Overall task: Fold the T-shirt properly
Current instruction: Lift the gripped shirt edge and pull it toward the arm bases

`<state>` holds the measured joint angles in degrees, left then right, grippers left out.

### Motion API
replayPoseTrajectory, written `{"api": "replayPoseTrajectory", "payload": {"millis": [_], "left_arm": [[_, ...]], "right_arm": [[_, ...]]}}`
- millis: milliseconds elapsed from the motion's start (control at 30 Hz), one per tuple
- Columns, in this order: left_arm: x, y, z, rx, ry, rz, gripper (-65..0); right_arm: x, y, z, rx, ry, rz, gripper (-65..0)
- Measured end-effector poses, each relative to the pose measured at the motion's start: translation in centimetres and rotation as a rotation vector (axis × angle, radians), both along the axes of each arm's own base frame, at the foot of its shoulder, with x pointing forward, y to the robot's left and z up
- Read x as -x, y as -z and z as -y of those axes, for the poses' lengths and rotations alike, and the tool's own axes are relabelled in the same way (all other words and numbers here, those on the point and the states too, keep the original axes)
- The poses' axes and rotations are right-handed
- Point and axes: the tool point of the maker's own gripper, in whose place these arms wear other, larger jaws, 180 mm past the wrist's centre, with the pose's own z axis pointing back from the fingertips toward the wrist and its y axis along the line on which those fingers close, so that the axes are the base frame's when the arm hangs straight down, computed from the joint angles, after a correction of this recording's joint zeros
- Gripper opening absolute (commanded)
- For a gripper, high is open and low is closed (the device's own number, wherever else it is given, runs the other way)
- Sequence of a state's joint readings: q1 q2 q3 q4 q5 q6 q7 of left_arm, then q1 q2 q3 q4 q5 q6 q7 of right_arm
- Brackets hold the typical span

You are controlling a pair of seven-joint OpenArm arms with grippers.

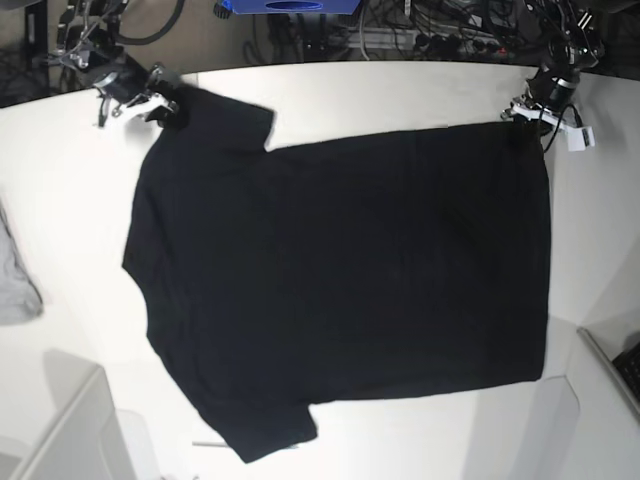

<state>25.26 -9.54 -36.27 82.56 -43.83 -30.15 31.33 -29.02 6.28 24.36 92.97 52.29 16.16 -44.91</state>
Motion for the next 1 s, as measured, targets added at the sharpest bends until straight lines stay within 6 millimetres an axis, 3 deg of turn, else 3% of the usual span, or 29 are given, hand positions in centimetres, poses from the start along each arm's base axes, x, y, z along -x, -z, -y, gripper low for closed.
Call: {"api": "replayPoseTrajectory", "payload": {"millis": [500, 667, 767, 1000], "left_arm": [[5.1, -1.1, 0.7, -0.082, 0.087, -0.098, -65.0], [6.7, -3.1, -1.4, -0.146, 0.053, -0.098, -65.0], [7.3, -3.5, -1.4, -0.161, 0.063, -0.107, -65.0], [6.0, -5.1, -0.7, -0.181, 0.087, -0.056, -65.0]], "right_arm": [[5.0, -1.7, -0.4, 0.073, -0.052, -0.058, -65.0], [6.2, -2.4, -0.7, 0.079, -0.067, -0.067, -65.0], [6.1, -3.2, -1.1, 0.083, -0.074, -0.049, -65.0], [4.2, -5.0, -1.9, 0.091, -0.094, 0.023, -65.0]]}}
